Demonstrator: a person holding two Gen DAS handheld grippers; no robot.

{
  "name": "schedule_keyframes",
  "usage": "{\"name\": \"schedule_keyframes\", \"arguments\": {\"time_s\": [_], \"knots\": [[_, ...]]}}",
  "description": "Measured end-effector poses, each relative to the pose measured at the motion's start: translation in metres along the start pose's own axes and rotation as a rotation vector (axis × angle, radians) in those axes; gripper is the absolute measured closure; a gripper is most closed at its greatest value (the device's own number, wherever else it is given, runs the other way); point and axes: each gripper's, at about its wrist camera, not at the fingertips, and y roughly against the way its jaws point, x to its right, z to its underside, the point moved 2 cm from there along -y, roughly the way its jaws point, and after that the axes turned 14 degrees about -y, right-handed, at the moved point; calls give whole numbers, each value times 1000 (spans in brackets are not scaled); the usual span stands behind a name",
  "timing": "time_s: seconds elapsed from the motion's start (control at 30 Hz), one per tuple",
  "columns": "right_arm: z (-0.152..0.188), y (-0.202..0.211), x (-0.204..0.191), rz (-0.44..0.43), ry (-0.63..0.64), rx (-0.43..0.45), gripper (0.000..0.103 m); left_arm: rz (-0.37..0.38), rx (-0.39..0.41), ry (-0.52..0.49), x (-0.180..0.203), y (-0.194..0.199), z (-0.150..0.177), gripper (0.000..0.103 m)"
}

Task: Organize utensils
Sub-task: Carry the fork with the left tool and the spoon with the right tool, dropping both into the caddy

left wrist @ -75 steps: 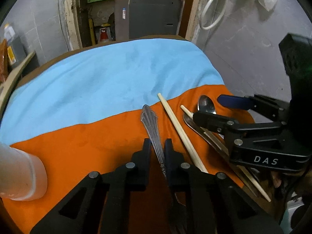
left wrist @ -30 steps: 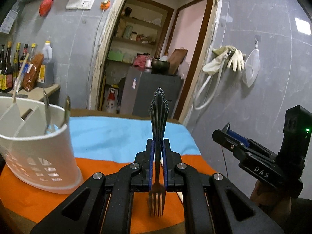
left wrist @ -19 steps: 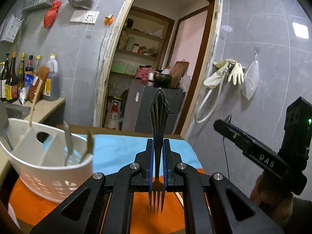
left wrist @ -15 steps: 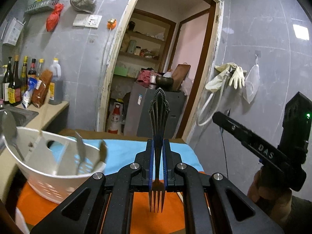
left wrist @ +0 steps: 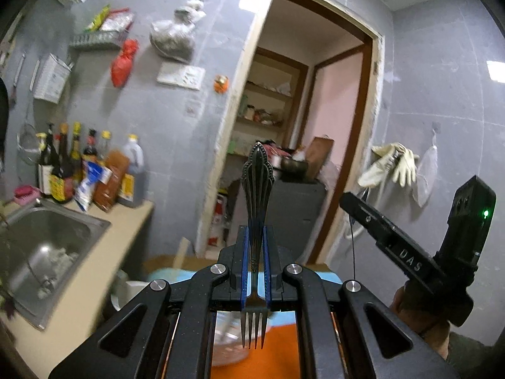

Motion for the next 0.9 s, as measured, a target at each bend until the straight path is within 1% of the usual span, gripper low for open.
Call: {"name": "schedule_keyframes", "arguments": {"time_s": [0.17,0.3,0.4,0.5,0.73,0.9], "knots": [[2,-24,-24,-23,-11,20,62,-57,20,2,-34,9,-8,97],[6,-37,-30,-30,-43,47,62,-105,37,18,-62,11,-8,97],[13,-45,-32,-24,-54,66,62,-138,38,23,-77,7,-3,97],[22,-48,-32,-12,-51,84,62,-157,26,40,-89,2,10,97],[52,-54,-29,49,8,132,62,-191,27,61,-97,-8,41,97],[76,-63,-33,78,73,148,62,-195,48,43,-93,-15,52,97]]}}
